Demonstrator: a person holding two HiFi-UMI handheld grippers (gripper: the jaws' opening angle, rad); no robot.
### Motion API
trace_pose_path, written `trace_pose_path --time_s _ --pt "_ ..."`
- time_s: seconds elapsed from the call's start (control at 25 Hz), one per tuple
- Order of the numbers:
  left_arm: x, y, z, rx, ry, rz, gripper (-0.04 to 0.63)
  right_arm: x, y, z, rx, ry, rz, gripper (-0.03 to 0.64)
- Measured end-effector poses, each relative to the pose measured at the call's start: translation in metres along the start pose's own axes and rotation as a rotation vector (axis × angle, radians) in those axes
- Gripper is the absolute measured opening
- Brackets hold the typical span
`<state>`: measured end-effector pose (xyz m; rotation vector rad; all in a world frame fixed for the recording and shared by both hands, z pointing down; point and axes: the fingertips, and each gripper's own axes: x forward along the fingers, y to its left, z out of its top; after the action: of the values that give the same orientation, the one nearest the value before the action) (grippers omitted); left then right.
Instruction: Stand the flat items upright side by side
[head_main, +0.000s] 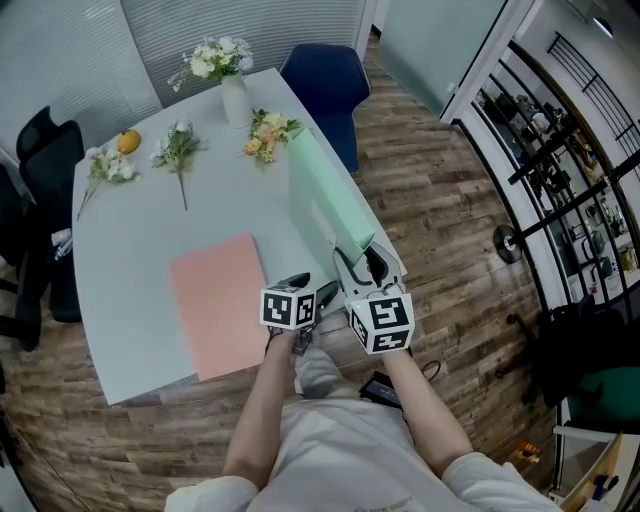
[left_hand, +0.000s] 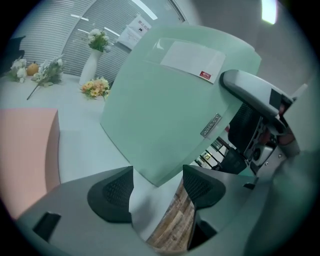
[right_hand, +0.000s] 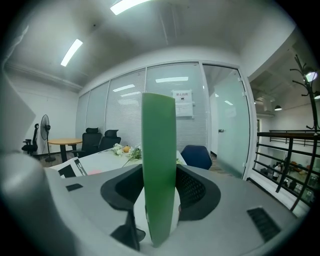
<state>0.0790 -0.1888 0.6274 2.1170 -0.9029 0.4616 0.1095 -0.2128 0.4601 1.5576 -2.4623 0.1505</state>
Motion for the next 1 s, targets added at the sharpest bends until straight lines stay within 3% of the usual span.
trace_pose_path --time_s 0.48,1.0 --pt "-0.023 -0.015 0.019 -0.035 -0.151 -0.047 0.299 -0.008 0.000 -0.005 0.028 0.012 -0.002 0.213" --pt "-0.045 -0.027 0.028 -0.033 -0.208 -0.063 0.299 -0.019 0.001 -0.006 0.040 0.022 -0.019 0.216"
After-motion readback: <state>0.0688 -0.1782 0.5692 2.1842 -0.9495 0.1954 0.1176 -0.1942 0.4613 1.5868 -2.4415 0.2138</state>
